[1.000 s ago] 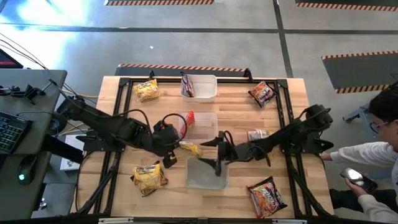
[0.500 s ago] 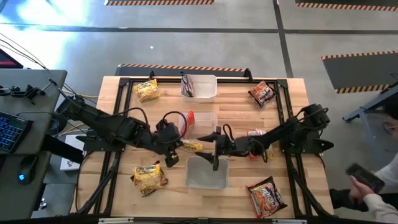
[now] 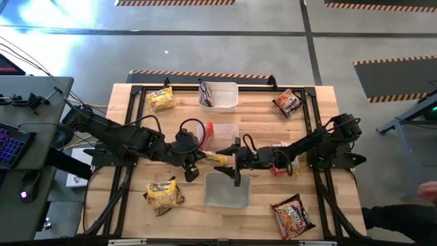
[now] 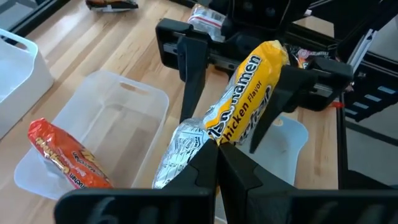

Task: Sort Maruchan noodles
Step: Put the yellow noodle pack into the gray bin

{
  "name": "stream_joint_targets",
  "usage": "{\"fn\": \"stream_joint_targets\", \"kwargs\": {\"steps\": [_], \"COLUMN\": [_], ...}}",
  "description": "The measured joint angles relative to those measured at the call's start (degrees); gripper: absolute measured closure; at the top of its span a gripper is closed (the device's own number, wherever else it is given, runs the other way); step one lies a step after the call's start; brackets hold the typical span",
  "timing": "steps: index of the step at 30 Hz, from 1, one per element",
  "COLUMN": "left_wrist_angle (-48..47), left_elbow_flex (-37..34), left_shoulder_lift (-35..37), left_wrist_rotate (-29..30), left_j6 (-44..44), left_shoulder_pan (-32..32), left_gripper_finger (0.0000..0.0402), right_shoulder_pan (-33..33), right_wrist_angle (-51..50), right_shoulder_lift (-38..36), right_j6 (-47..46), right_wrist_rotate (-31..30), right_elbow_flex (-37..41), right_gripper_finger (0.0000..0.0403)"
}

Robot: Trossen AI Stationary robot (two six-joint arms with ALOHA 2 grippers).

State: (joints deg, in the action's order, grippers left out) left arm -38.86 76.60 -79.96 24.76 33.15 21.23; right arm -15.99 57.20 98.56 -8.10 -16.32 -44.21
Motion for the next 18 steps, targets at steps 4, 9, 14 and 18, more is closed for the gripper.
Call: {"fn": "stream_joint_targets", "kwargs": {"steps": [4,9,14,18], "left_wrist_angle": [0.8,2.8,1.6,0.3], "left_elbow_flex": [0.0,0.0,0.0,0.0], "left_shoulder_lift": [0.0,0.2,0.9,1.4], "left_wrist_rotate": [0.0,-0.3,-6.6,-9.4], "left_j6": [-1.3,-6.2,-9.9,-8.6], "left_shoulder_pan": [0.0,0.2,0.2,0.2], "left_gripper_finger": [0.0401,0.0399,0.0375,0.0335], "right_shoulder_pan": [0.0,-0.1,-0.1,1.2], "right_wrist_angle": [0.5,0.5,-2.6,-9.2], "right_shoulder_lift": [0.0,0.0,-1.0,-4.3], "right_j6": [0.7,2.1,3.0,3.0], "right_wrist_rotate": [0.1,0.5,4.3,9.5], "right_elbow_flex": [0.0,0.0,0.0,0.0], "right_gripper_finger": [0.0203,0.0293,0.0325,0.0321]}}
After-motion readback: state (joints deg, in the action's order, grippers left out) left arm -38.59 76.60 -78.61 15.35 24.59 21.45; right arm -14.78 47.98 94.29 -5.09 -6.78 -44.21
